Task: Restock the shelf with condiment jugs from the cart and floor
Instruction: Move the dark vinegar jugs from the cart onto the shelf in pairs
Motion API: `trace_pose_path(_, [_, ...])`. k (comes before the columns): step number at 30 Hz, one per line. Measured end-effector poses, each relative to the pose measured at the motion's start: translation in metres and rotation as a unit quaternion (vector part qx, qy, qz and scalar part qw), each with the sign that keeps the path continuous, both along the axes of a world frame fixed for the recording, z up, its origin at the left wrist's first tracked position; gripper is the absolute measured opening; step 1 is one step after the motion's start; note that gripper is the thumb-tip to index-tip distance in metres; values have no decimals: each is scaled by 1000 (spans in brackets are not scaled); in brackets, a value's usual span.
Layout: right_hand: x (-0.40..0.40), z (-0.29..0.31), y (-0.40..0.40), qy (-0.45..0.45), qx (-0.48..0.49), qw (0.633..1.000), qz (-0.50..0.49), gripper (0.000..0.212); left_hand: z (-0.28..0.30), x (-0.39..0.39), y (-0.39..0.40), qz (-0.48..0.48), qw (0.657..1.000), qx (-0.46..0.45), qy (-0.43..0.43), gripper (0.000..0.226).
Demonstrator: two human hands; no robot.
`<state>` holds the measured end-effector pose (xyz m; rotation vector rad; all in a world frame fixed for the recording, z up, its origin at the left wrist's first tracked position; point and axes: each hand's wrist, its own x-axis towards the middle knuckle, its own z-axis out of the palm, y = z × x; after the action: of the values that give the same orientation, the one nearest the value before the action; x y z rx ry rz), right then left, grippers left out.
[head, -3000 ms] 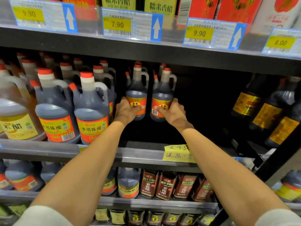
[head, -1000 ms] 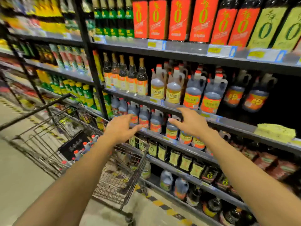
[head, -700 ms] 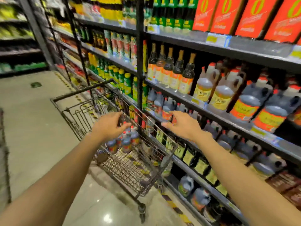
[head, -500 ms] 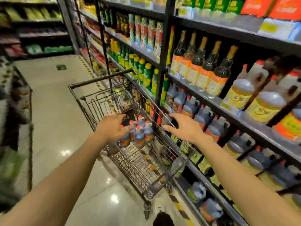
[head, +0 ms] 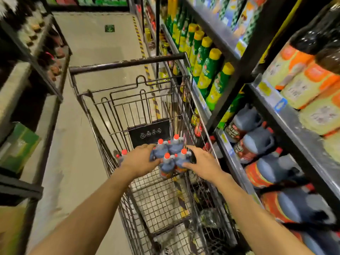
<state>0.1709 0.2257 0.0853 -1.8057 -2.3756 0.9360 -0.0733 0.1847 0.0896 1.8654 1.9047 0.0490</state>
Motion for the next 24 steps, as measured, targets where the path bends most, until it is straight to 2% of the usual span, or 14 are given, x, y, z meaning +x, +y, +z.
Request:
trace_pose_path(4, [-2, -56, 39, 32, -51, 998, -16, 69, -72, 19, 26, 52, 996, -40, -56, 68])
trace_pose_path(9, [-11, -128, 84, 46, -79, 996, -22, 71, -146, 31, 54, 109, 986, -69, -103, 73])
trace_pose_path(14, [-12, -177, 110, 28, -99, 995, 4, 64, -203, 43, 82, 125, 979, -40, -153, 53])
trace_pose_path(19, [-9, -212, 112, 40, -36, 998, -21, 27, -228, 47, 83, 137, 980, -4, -141, 30])
trace_pose_path(22, [-7, -216, 107, 57, -6, 998, -20, 22, -234, 47, 79, 160, 972, 32, -168, 17])
trace_pose_path(24, [-4, -214, 101, 69, -8, 997, -15, 23, -232, 42, 79, 130, 977, 14, -166, 7])
